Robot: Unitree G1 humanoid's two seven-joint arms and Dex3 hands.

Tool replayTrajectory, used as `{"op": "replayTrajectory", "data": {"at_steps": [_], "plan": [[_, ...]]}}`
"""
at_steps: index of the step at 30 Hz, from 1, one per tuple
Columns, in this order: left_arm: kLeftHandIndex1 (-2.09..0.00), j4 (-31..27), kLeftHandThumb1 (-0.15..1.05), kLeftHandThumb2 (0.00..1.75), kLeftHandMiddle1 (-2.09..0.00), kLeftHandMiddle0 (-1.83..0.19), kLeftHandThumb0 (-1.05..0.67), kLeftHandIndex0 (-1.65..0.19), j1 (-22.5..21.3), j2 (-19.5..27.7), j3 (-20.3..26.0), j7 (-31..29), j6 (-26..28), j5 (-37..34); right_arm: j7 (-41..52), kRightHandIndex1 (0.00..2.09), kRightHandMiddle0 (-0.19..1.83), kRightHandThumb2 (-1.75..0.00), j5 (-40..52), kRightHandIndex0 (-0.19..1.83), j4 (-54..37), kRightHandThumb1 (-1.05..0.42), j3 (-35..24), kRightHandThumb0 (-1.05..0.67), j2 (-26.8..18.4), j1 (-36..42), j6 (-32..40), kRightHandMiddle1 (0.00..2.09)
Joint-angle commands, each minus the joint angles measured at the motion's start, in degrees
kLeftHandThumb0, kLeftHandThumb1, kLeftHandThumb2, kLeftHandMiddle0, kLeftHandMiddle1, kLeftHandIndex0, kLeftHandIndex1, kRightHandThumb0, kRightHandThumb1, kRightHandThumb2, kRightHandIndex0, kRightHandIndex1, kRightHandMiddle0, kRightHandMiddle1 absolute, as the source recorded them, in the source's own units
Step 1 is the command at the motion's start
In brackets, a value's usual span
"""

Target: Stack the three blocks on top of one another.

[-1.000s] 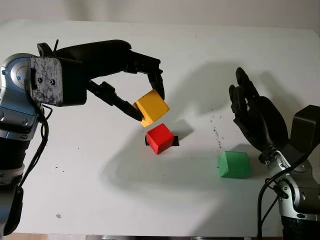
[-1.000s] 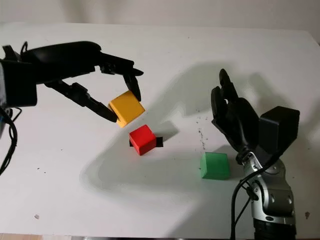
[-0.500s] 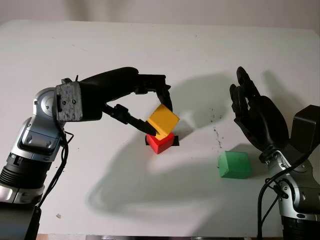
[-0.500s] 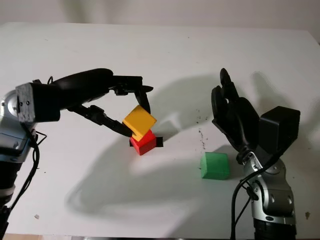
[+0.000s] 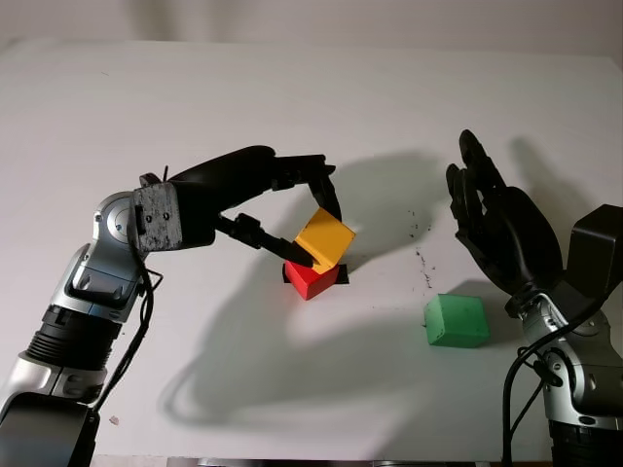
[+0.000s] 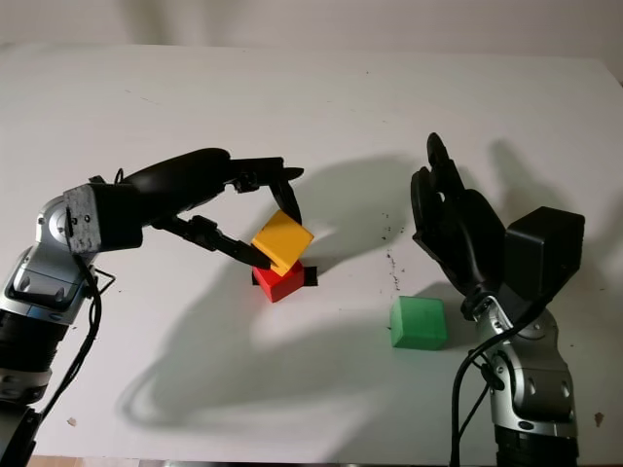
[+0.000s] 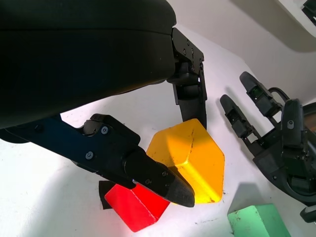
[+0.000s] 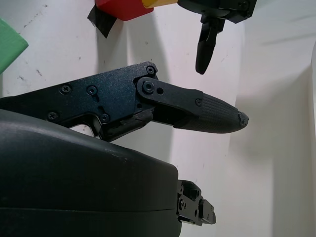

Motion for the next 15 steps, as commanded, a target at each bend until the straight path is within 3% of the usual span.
{"op": "replayTrajectory", "data": {"at_steps": [1, 15], "plan": [[-1.47, 0.9, 0.99, 0.06, -0.04, -0.13, -0.45, -0.33, -0.8, -0.3, -0.6, 0.0, -0.9, 0.5, -0.2, 0.0, -0.19, -0.66, 0.0, -0.19, -1.6, -1.05, -0.5, -0.73, -0.6, 0.9, -0.2, 0.0], [-1.5, 3.1, 0.99, 0.05, -0.06, -0.14, -0.44, -0.33, -2.1, 0.8, -1.1, -2.5, 0.1, 1.9, -0.2, 0.0, -0.19, -0.66, -0.1, -0.19, -1.6, -1.05, -0.4, -0.72, -0.8, 0.8, 0.0, 0.0]]}}
